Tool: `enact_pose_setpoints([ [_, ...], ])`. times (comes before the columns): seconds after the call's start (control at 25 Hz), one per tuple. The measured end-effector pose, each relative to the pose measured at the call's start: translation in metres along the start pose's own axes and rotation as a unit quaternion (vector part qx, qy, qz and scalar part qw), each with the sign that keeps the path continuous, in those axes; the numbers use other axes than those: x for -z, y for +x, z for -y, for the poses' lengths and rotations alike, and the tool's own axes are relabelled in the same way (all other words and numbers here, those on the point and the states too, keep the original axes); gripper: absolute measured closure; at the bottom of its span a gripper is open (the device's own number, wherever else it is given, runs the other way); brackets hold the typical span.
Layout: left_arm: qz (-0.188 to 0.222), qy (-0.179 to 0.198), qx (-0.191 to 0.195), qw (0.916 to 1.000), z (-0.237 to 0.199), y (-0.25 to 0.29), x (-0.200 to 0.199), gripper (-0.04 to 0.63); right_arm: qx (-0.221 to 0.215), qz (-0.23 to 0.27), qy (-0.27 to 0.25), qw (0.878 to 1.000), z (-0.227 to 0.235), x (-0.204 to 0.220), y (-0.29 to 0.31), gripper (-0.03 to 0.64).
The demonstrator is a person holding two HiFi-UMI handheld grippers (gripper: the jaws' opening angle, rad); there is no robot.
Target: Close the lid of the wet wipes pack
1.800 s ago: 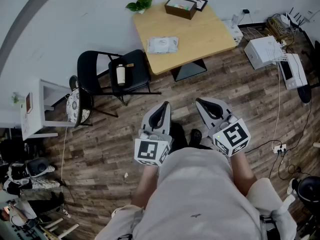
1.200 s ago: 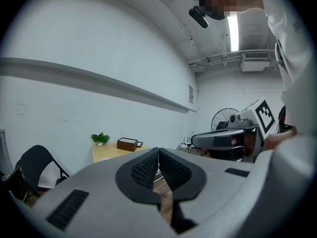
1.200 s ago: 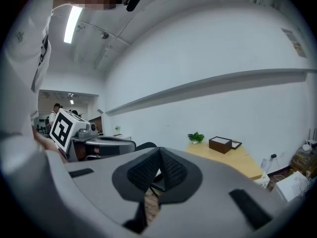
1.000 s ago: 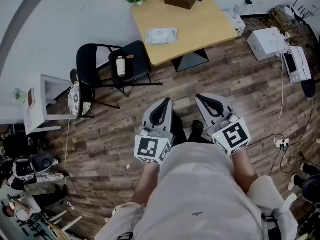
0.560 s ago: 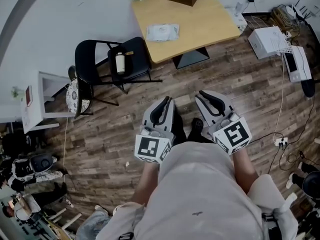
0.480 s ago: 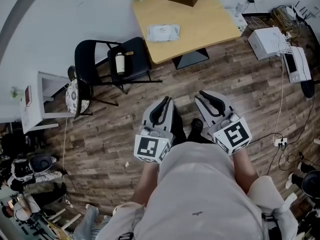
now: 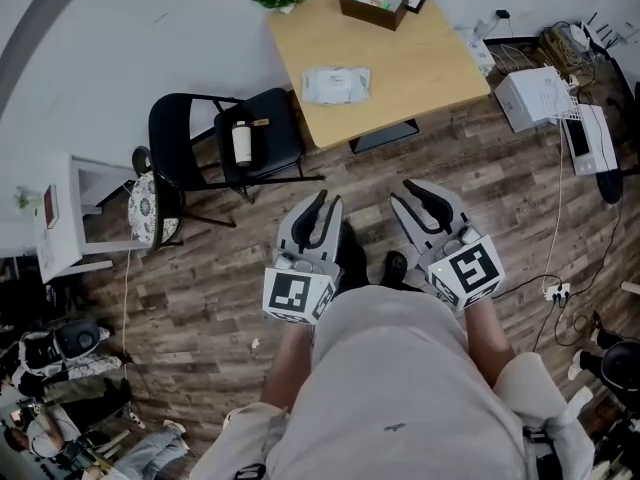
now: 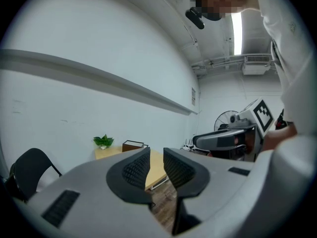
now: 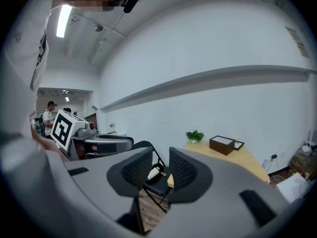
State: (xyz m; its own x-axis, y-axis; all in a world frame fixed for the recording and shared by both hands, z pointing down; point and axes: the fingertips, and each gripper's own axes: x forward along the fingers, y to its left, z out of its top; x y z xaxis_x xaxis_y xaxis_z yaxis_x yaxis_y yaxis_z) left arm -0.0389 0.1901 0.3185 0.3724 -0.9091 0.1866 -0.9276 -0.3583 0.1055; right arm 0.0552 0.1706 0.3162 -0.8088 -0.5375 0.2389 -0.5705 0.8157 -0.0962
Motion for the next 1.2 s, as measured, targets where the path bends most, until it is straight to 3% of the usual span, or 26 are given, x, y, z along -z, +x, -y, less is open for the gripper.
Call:
enact_pose_setpoints([
  [0.76,0.000,-0.008,0.080,0.9968,-0.114,0.065,-0.021,0.492,0.083,-0.028,0.011,0.996,0.032,-0.027,0.112,0.522],
  [1.2,-0.042,-0.031,0.136,0.9893,-0.135,0.095,0.011,0.494,0.127,-0.046,0.037,0.990,0.040,-0.016,0.133,0.522],
])
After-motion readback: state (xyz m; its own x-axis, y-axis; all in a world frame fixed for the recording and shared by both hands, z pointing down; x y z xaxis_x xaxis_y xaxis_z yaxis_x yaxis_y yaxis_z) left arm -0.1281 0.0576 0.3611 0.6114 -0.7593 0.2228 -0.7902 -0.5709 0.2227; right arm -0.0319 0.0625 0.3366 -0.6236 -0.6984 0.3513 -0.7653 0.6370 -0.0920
